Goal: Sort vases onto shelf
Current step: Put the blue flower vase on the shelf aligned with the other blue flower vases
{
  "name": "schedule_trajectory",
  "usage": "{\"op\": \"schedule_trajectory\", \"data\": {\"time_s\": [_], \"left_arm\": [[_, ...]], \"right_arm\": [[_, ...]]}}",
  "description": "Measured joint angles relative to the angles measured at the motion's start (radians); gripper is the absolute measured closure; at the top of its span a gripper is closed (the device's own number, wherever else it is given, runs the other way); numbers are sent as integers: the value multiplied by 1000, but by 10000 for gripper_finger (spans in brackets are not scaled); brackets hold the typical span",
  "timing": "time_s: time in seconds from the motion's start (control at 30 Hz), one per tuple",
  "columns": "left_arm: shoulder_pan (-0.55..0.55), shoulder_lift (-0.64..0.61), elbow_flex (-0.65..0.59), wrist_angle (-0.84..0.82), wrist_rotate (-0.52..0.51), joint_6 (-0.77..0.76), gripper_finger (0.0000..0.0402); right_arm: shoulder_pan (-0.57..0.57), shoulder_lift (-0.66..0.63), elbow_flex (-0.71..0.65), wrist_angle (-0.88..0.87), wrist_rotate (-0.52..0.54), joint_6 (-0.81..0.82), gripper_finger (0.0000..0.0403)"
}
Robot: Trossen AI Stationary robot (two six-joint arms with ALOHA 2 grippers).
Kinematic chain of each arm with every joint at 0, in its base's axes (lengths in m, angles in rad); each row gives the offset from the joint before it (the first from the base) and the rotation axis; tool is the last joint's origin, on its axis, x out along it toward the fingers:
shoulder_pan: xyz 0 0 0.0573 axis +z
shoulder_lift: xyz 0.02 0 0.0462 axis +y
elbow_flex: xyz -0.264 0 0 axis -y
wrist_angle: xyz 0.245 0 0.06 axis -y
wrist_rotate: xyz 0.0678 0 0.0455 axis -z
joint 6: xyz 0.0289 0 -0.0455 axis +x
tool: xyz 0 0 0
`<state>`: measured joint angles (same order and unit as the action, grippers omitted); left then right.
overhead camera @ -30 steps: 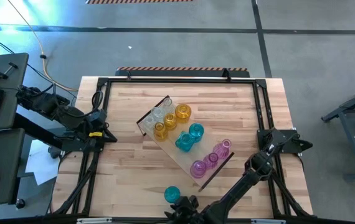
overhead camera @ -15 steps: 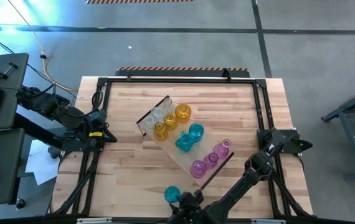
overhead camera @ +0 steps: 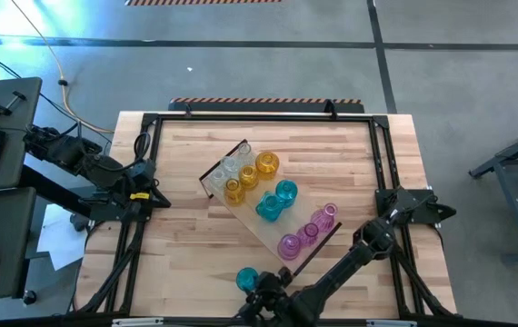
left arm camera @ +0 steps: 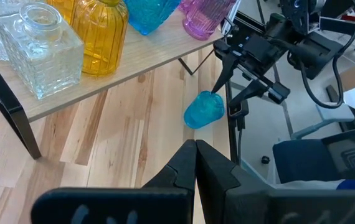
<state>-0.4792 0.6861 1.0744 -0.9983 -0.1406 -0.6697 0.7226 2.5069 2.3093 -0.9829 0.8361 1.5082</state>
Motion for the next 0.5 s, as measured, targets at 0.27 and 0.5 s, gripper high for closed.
{"op": "schedule_trajectory", "data": {"time_s": [0.27, 0.5], "left_arm": [[0, 0, 0, 0, 0, 0, 402], [0, 0, 0, 0, 0, -10, 401]], "right_arm": [[-2, 0, -1, -19, -26, 1, 222], [-17, 19, 0, -9, -8, -7, 222]]}}
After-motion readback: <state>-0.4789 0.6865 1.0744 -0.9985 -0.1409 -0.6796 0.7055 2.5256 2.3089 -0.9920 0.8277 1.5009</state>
